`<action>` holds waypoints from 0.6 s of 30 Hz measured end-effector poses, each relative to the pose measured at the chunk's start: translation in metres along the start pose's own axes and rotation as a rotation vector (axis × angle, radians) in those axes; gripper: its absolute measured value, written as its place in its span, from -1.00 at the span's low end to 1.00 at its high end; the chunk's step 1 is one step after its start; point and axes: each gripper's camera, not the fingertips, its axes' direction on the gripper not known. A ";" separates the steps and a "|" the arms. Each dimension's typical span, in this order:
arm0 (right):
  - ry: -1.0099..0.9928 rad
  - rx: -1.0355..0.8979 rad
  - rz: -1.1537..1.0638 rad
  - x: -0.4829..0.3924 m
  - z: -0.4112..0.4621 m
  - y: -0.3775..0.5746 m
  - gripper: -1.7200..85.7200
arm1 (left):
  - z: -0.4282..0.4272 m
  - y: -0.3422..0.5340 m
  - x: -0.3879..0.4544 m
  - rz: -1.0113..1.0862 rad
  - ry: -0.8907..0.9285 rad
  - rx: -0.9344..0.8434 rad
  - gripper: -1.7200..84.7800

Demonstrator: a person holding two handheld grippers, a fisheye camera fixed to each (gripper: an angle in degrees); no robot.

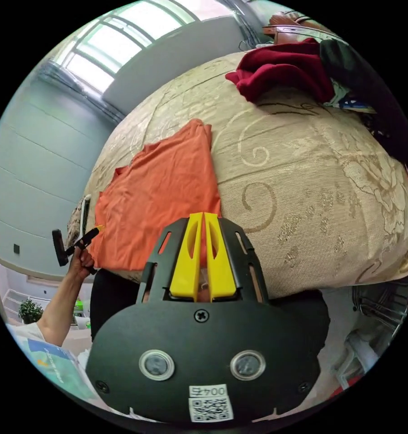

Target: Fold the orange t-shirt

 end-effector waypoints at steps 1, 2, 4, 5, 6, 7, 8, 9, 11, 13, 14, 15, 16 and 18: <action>0.018 -0.003 0.042 0.016 -0.005 0.007 -0.93 | 0.000 0.001 0.030 0.079 0.041 0.028 -0.92; 0.009 -0.013 0.064 0.024 -0.006 0.011 -0.92 | 0.004 0.005 0.065 0.175 0.089 0.043 -0.90; -0.088 -0.051 0.153 0.057 -0.005 0.024 -0.87 | 0.017 0.015 0.122 0.319 0.124 0.038 -0.87; -0.104 -0.053 0.174 0.063 -0.005 0.026 -0.86 | 0.030 0.023 0.159 0.410 0.124 0.026 -0.84; -0.128 -0.056 0.209 0.075 -0.003 0.030 -0.83 | 0.037 0.027 0.177 0.454 0.115 0.019 -0.83; -0.156 -0.057 0.242 0.084 -0.001 0.034 -0.79 | 0.051 0.038 0.212 0.542 0.094 0.005 -0.81; -0.170 -0.051 0.261 0.089 -0.001 0.035 -0.78 | 0.066 0.049 0.244 0.626 0.074 -0.008 -0.79; -0.191 -0.045 0.283 0.096 -0.001 0.037 -0.77 | 0.073 0.055 0.259 0.661 0.063 -0.015 -0.79; -0.233 -0.059 0.284 0.101 0.002 0.039 -0.76 | 0.099 0.076 0.306 0.766 0.048 -0.034 -0.77; -0.229 -0.076 0.261 0.102 0.006 0.041 -0.76 | 0.115 0.089 0.334 0.824 0.029 -0.047 -0.76; -0.210 -0.076 0.258 0.102 0.007 0.042 -0.77 | 0.125 0.098 0.350 0.861 0.001 -0.046 -0.76; -0.200 -0.076 0.272 0.107 0.008 0.042 -0.78 | 0.130 0.102 0.357 0.877 -0.012 -0.047 -0.75; -0.227 -0.073 0.295 0.114 0.009 0.043 -0.80 | 0.139 0.108 0.370 0.902 -0.035 -0.049 -0.75; -0.270 -0.086 0.307 0.122 0.012 0.042 -0.83 | 0.152 0.116 0.386 0.931 -0.072 -0.051 -0.74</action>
